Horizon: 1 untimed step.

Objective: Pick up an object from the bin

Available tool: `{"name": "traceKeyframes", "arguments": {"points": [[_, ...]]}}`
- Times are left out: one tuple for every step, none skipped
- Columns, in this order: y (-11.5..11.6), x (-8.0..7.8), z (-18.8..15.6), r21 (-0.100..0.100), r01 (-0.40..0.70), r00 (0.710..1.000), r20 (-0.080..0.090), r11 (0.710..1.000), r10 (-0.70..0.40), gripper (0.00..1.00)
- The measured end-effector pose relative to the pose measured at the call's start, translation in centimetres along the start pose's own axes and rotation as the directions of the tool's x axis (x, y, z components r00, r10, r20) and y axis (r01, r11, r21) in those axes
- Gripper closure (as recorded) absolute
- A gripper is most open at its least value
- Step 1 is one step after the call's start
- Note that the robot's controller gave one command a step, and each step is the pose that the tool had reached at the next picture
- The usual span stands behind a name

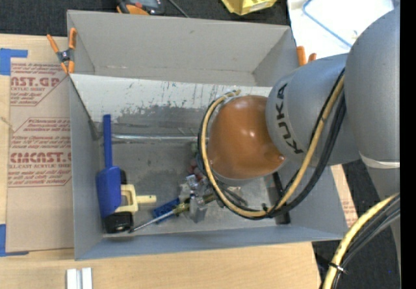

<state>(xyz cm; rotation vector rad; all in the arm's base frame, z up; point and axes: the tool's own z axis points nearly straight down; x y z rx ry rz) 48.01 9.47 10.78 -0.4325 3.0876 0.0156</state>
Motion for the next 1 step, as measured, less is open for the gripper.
{"name": "traceKeyframes", "arguments": {"points": [[0.00, -0.22, -3.00, 0.001, 0.000, 1.000, 0.006, 1.000, 0.000, 1.00]]}}
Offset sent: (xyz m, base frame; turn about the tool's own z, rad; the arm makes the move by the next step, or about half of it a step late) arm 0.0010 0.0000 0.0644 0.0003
